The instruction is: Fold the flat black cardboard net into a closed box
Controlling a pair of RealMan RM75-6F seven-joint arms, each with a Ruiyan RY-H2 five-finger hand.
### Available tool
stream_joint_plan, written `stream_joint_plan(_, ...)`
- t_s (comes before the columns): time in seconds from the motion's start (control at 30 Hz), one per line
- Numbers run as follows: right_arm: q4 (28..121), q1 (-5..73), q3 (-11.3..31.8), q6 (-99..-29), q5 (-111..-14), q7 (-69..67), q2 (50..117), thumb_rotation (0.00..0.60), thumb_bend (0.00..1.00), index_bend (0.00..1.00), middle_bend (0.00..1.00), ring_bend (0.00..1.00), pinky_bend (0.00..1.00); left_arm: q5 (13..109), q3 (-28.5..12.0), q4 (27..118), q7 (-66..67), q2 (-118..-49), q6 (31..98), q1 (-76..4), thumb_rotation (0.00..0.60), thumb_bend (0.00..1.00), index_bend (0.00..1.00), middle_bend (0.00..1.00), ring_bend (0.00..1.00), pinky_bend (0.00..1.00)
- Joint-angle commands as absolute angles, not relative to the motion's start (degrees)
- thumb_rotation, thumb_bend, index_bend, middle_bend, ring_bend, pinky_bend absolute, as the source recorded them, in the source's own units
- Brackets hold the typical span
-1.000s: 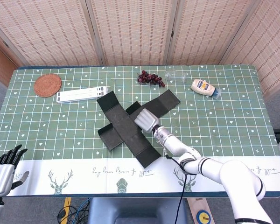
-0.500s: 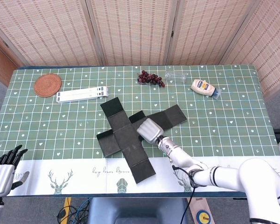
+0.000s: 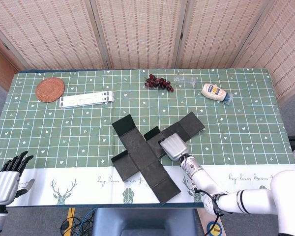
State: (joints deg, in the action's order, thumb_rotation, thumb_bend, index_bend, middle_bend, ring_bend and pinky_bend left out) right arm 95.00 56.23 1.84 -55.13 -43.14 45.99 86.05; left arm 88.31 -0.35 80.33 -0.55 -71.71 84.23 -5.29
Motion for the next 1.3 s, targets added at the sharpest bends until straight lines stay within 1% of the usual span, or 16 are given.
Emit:
stream_joint_plan(0.03,94.4,54.4,1.4,-56.4,-45.6,43.0,86.6,0.600,0.27,0.19,0.33,0.90,1.00,88.3,-0.4,80.4,-0.4,-71.8,84.0,-5.5,0.600,0.27,0.16,0.10,0.14,0.20)
stream_joint_plan(0.23,92.7,53.6,0.9,-54.8,-47.8,40.6,86.8,0.600,0.26,0.19,0.33,0.89,1.00,88.4,-0.4,80.6,-0.1,-72.0,83.8,-5.8,0.600,0.27,0.16,0.10,0.14,0.20)
stream_joint_plan(0.37,91.8,53.1,1.0,-55.3,-50.3,39.8,87.6,0.600,0.26,0.20,0.36,0.89,1.00,88.4,-0.4,80.6,0.0,-72.0,83.7,-5.9,0.600,0.27,0.16,0.10,0.14,0.20)
stream_joint_plan(0.4,91.5,53.0,1.1,-55.5,-50.7,39.7,88.0,0.600,0.26,0.22,0.39,0.89,1.00,88.4,-0.4,80.6,0.0,-72.0,83.6,-5.9,0.600,0.27,0.16,0.10,0.14,0.20)
stream_joint_plan(0.47,90.4,53.0,1.3,-55.9,-51.3,39.9,88.9,0.600,0.27,0.34,0.47,0.90,1.00,88.4,-0.3,80.6,0.1,-72.0,83.6,-6.0,0.600,0.27,0.16,0.10,0.14,0.20)
stream_joint_plan(0.53,89.3,53.0,1.6,-56.0,-51.5,40.1,89.8,0.600,0.31,0.44,0.54,0.91,1.00,88.4,-0.3,80.6,0.0,-72.0,83.6,-6.0,0.600,0.27,0.16,0.10,0.14,0.20)
stream_joint_plan(0.6,87.9,53.1,2.0,-55.9,-51.6,40.3,90.9,0.600,0.35,0.50,0.59,0.92,1.00,88.4,-0.3,80.5,0.0,-72.1,83.7,-6.0,0.600,0.27,0.16,0.10,0.14,0.20)
stream_joint_plan(0.67,86.6,53.2,2.4,-55.5,-51.4,40.2,91.9,0.600,0.38,0.53,0.60,0.93,1.00,88.4,-0.3,80.5,-0.1,-72.1,83.7,-5.9,0.600,0.27,0.16,0.10,0.14,0.20)
stream_joint_plan(0.83,83.7,53.2,3.7,-55.6,-51.2,40.1,94.4,0.600,0.42,0.55,0.62,0.93,1.00,88.3,-0.2,80.1,-0.4,-72.3,83.7,-5.9,0.600,0.27,0.16,0.10,0.14,0.20)
stream_joint_plan(1.03,81.2,53.6,4.8,-54.3,-51.8,39.1,95.9,0.600,0.43,0.55,0.62,0.93,1.00,88.2,-0.1,79.7,-0.6,-72.4,83.7,-5.9,0.600,0.27,0.16,0.10,0.14,0.20)
stream_joint_plan(1.17,80.3,54.3,4.7,-49.7,-53.8,36.0,94.8,0.600,0.44,0.55,0.59,0.93,1.00,87.9,-0.2,79.4,-0.8,-72.5,83.5,-5.9,0.600,0.27,0.16,0.10,0.14,0.20)
stream_joint_plan(1.3,79.3,55.1,4.5,-46.2,-58.3,32.1,93.6,0.600,0.44,0.55,0.58,0.93,1.00,88.0,-0.1,79.4,-0.7,-72.6,83.4,-6.0,0.600,0.27,0.16,0.10,0.14,0.20)
